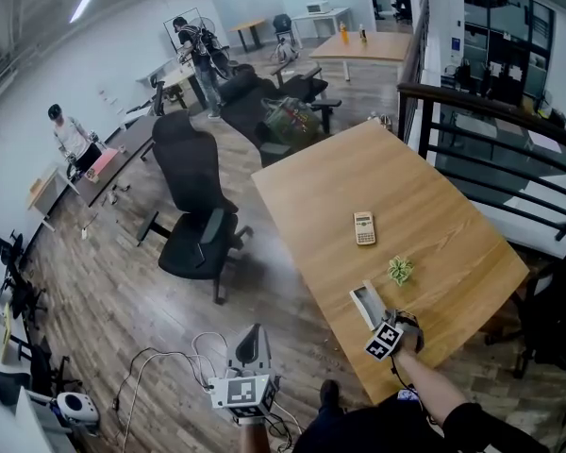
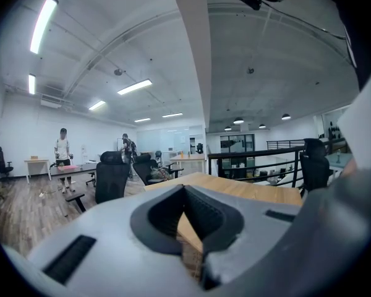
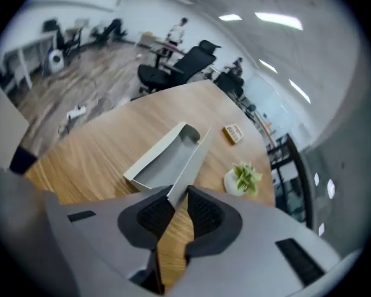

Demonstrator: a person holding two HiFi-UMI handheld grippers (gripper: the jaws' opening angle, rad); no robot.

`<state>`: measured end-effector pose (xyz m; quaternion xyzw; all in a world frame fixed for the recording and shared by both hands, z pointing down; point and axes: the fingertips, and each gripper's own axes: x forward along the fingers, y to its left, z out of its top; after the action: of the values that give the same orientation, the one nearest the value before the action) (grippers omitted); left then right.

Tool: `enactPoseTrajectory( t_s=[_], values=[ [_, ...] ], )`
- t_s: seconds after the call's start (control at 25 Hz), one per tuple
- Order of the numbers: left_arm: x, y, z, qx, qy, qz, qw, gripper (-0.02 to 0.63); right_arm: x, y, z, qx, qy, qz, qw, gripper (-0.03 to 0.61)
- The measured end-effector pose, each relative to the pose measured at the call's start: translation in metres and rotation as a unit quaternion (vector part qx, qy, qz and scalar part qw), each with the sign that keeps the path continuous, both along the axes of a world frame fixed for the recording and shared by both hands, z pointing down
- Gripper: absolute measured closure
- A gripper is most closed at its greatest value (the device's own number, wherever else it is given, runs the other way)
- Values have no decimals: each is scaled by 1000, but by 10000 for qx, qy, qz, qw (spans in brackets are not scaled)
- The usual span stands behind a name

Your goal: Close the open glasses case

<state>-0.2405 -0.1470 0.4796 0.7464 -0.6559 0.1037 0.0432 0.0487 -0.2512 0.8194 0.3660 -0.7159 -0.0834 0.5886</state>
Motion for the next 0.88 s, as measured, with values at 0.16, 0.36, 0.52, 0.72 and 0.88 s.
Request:
enactPoseTrajectory(
  t_s=[0.16, 0.36, 0.52, 0.72, 0.88],
  values=[
    [-2, 0, 4, -1, 12, -25, 10000, 612, -19, 5, -2, 636, 1497, -1299, 9781, 503],
    [-1, -3, 2, 9, -5, 20, 10000, 612, -41, 15, -6, 1281, 2454, -2316, 9326, 488],
    [1, -3, 8, -51, 57, 14, 10000, 612, -81, 25, -19, 2088, 1756, -2835, 9194, 480],
    [5, -5, 10, -27, 66, 64, 10000, 612, -69, 43, -16, 2056, 3039, -3535, 8604, 477],
    [9, -9, 10, -27, 150, 143, 9998, 612, -76, 52, -13, 2197, 3199, -3822, 8386, 479]
  ],
)
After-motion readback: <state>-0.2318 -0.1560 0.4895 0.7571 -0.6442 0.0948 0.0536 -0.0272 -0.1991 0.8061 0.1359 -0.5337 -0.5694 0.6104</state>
